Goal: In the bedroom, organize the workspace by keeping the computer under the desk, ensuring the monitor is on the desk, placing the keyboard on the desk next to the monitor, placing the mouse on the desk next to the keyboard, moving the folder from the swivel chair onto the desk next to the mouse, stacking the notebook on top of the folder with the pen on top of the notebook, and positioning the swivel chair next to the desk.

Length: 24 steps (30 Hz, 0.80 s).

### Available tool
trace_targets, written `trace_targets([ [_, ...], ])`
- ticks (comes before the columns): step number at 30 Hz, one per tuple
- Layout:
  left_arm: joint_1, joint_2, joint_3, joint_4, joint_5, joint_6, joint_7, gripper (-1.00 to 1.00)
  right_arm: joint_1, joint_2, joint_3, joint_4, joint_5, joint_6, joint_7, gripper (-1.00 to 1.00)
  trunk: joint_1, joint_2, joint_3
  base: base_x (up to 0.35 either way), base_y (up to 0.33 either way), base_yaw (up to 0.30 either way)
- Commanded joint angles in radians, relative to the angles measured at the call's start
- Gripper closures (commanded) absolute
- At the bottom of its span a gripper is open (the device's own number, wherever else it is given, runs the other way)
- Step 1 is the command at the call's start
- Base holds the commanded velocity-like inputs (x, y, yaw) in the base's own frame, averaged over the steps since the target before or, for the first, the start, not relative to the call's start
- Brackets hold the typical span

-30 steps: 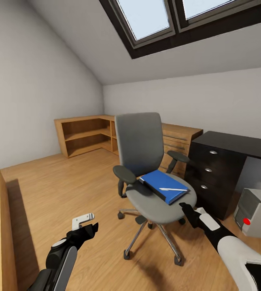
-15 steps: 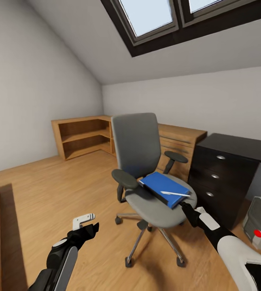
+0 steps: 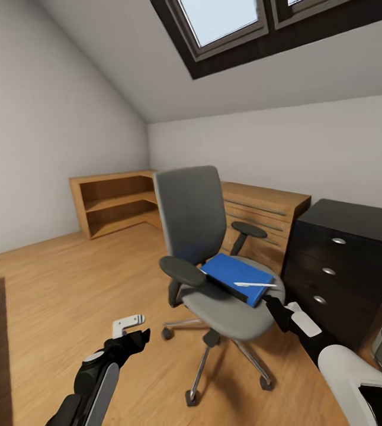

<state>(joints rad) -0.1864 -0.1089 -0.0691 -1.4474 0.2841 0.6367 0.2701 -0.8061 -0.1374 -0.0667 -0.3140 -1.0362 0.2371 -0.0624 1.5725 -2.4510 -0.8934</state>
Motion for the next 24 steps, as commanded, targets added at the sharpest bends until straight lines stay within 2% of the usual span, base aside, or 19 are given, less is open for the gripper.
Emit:
trace_targets([
  [1,-0.001,0.0,-0.001,0.0,0.011,0.003,0.009,-1.0,0.001,0.002,-0.004,0.058,-0.01,0.005,-0.005,-1.0,0.001,0.0,-0.001,0.252,0.0,0.0],
  [6,-0.001,0.0,-0.001,0.001,0.011,0.003,0.008,-1.0,0.001,0.001,-0.004,0.058,-0.01,0.005,-0.006,-1.0,0.001,0.0,-0.001,0.05,0.0,0.0],
  [12,-0.001,0.0,-0.003,0.012,0.012,0.004,0.009,-1.0,0.001,0.001,-0.004,0.058,-0.01,0.007,-0.007,-1.0,0.001,0.0,-0.001,-0.285,-0.012,0.0],
  [17,-0.001,0.0,-0.003,0.014,0.012,0.004,0.009,-1.0,0.001,0.001,-0.004,0.057,-0.011,0.01,-0.007,-1.0,0.001,0.0,-0.001,-0.04,-0.005,0.0],
  [24,-0.001,0.0,-0.003,0.015,0.012,0.004,0.009,-1.0,0.001,0.003,-0.002,0.058,-0.011,0.011,-0.007,-1.0,0.001,0.0,-0.001,-0.219,0.0,0.0],
])
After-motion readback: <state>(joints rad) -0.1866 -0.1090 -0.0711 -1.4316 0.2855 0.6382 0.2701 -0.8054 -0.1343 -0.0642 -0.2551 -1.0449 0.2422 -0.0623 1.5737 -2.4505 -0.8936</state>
